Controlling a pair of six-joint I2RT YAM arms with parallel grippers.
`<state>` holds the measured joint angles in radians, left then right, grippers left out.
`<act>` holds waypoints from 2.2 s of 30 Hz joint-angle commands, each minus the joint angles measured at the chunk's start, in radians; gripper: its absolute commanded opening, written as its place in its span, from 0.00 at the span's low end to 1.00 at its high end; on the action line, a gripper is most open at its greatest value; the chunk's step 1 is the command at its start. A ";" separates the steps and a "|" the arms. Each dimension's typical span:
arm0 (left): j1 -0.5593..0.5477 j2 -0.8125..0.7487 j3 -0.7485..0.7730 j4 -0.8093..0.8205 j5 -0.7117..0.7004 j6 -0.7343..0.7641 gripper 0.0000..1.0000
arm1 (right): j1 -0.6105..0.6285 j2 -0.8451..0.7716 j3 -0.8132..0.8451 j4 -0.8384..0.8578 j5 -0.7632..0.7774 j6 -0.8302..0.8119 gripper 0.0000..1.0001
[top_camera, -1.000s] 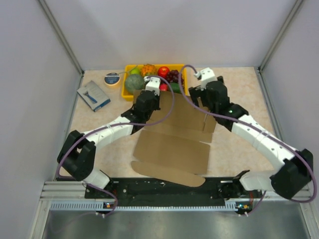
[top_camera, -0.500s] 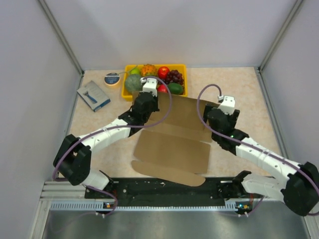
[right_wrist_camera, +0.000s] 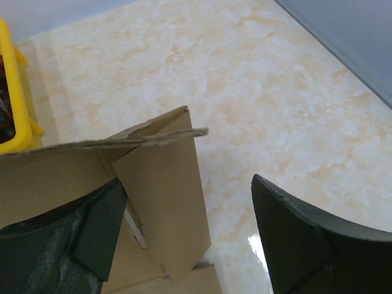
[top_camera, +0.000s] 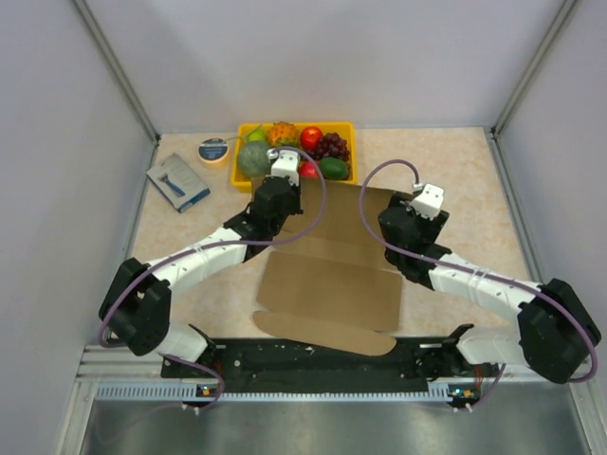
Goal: Fold the paper box
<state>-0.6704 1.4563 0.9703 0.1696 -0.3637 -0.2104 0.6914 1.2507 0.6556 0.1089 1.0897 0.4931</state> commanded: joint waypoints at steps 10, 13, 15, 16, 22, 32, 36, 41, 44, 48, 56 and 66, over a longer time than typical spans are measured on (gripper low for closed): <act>-0.001 -0.046 -0.008 0.050 -0.124 0.022 0.00 | -0.177 -0.422 -0.194 -0.169 0.006 -0.030 0.70; -0.001 -0.073 -0.048 0.094 -0.074 0.032 0.00 | -0.294 -0.455 -0.206 -0.155 -0.153 -0.042 0.71; -0.001 -0.083 -0.065 0.105 -0.061 0.032 0.00 | -0.415 -0.442 -0.200 -0.138 -0.267 -0.062 0.75; -0.003 -0.091 -0.077 0.107 -0.055 0.034 0.00 | -0.440 -0.435 -0.185 -0.126 -0.398 -0.080 0.79; -0.003 -0.089 -0.078 0.096 -0.054 0.029 0.00 | -0.359 -0.566 -0.160 -0.127 -0.923 -0.292 0.80; -0.005 -0.105 -0.091 0.091 -0.055 0.022 0.00 | -0.096 -0.443 -0.258 0.216 -0.575 -0.307 0.89; -0.003 -0.111 -0.101 0.091 -0.063 0.023 0.00 | -0.093 -0.298 -0.231 0.323 -0.361 -0.333 0.84; -0.003 -0.114 -0.123 0.117 -0.070 0.034 0.00 | -0.153 -0.344 -0.296 0.384 -0.347 -0.398 0.52; -0.004 -0.116 -0.148 0.152 -0.073 0.045 0.00 | -0.251 -0.425 -0.372 0.432 -0.589 -0.442 0.35; -0.003 -0.126 -0.191 0.203 -0.069 0.066 0.00 | -0.456 -0.427 -0.422 0.453 -0.897 -0.426 0.05; -0.003 -0.137 -0.258 0.309 -0.050 0.075 0.00 | -0.527 -0.421 -0.332 0.298 -1.159 -0.355 0.00; -0.003 -0.140 -0.268 0.335 -0.052 0.040 0.00 | -0.477 -0.379 0.240 -0.747 -1.336 0.256 0.59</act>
<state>-0.6724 1.3403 0.6975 0.4309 -0.4179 -0.1562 0.1722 0.8597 0.7460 -0.2901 -0.0170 0.4210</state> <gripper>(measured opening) 0.015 0.329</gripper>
